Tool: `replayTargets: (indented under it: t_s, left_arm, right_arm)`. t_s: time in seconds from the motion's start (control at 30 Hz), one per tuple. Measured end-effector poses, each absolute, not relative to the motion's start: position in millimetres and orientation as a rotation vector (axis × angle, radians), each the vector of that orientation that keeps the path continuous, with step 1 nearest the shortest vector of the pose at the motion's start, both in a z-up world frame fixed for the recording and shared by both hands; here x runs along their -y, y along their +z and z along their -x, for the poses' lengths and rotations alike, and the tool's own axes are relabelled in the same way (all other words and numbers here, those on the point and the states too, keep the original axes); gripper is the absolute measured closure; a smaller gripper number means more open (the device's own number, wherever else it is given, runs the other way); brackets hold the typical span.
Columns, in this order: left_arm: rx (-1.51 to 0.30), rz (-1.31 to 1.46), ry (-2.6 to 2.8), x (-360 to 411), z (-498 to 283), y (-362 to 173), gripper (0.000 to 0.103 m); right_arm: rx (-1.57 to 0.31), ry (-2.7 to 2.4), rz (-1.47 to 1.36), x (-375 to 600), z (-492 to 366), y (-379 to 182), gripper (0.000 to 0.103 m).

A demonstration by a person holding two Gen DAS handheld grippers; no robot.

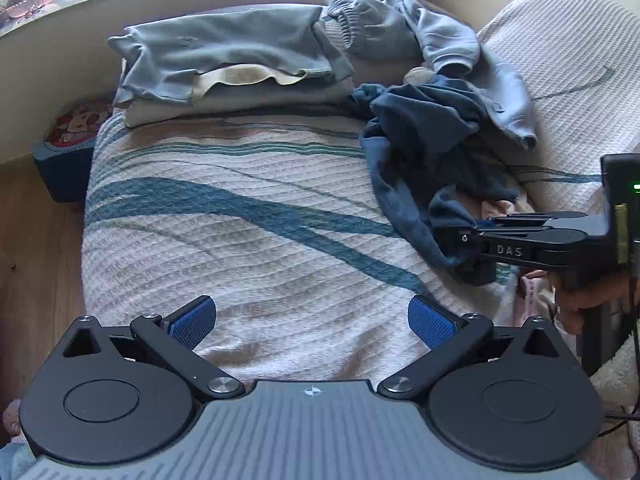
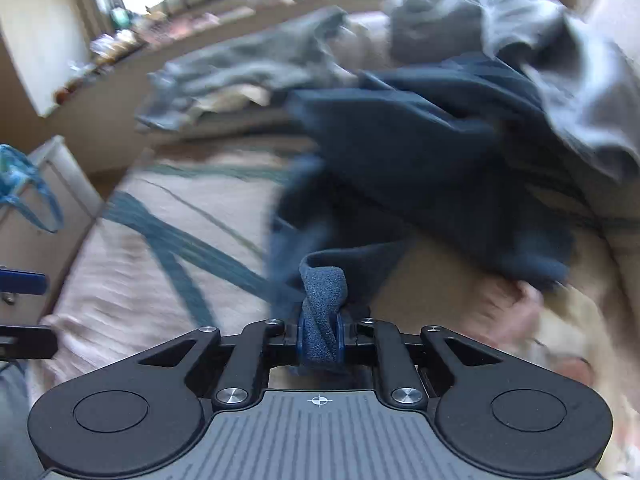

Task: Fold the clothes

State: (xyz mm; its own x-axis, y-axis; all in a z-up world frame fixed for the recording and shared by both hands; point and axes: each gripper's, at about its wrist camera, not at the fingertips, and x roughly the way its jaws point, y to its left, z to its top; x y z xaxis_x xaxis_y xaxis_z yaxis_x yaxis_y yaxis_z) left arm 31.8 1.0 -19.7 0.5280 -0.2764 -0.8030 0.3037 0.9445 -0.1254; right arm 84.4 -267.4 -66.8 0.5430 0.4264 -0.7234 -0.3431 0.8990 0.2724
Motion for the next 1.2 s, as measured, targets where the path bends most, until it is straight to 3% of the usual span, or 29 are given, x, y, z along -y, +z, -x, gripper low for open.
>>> replayTargets:
  t_s: [0.37,0.73,0.83,0.93,1.03,1.13,1.2]
  left_arm:
    - [-0.768,0.113,-0.050,-107,17,41,0.000]
    - [-0.771,0.204,0.106,-180,54,40,0.000]
    - [-0.788,0.205,0.089,-178,56,34,0.000]
    - [-0.806,0.202,0.054,-169,56,29,0.000]
    - [-0.821,0.197,0.022,-157,54,26,0.000]
    - [-0.817,0.203,0.007,-147,53,24,0.000]
    - [-0.808,0.220,-0.006,-144,53,25,0.000]
  right_arm:
    - [-0.805,0.952,-0.230,151,-40,-1,0.088]
    - [-0.929,1.181,-0.111,44,-7,-26,0.088]
    - [-0.954,1.106,-0.084,42,-11,-37,0.083]
    - [-0.954,0.977,-0.013,45,-8,-44,0.067]
    - [-0.886,0.944,-0.030,66,-4,-29,0.064]
    - [-0.773,0.878,-0.005,90,0,-8,0.046]
    - [-0.741,0.826,0.025,107,6,1,0.042]
